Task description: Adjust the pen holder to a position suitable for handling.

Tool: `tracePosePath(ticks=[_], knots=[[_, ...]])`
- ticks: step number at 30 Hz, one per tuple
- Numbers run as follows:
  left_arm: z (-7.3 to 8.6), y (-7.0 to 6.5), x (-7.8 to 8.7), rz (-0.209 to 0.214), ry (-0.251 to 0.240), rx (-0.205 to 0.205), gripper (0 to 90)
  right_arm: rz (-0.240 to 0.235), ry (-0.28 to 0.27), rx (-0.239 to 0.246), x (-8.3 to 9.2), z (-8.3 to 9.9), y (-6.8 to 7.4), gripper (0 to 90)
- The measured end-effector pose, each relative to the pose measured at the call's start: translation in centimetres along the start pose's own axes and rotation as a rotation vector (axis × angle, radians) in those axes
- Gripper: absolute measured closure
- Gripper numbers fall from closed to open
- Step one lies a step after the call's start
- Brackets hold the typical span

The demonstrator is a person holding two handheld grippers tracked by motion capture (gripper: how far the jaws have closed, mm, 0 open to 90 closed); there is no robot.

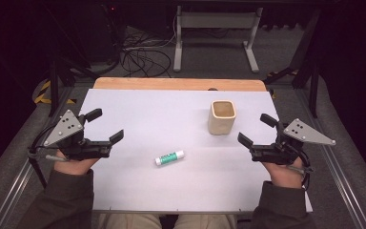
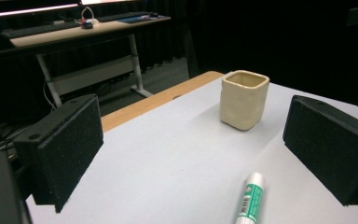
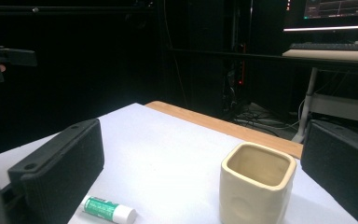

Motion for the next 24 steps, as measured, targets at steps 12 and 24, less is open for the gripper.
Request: tracePosePath(ticks=[12,24], knots=[[0.6,-1.1,-3.0,0.049,0.09,-0.025,6.7,-0.01,0.012,0.004,0.1,0.0,0.0,0.3],[1.4,-2.2,-6.2,0.093,0.175,-0.059,9.4,-0.008,0.008,0.004,0.7,-0.2,-0.2,0.5]])
Point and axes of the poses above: each handheld gripper's, and its own axes: x roughly backward along the jaws, z roughly out of its underside, y roughly to its left, the point moved 1 cm from there along -x, roughly forward along the jaws, and after that the axes turned 3 degrees about x, right-handed, at the moved point
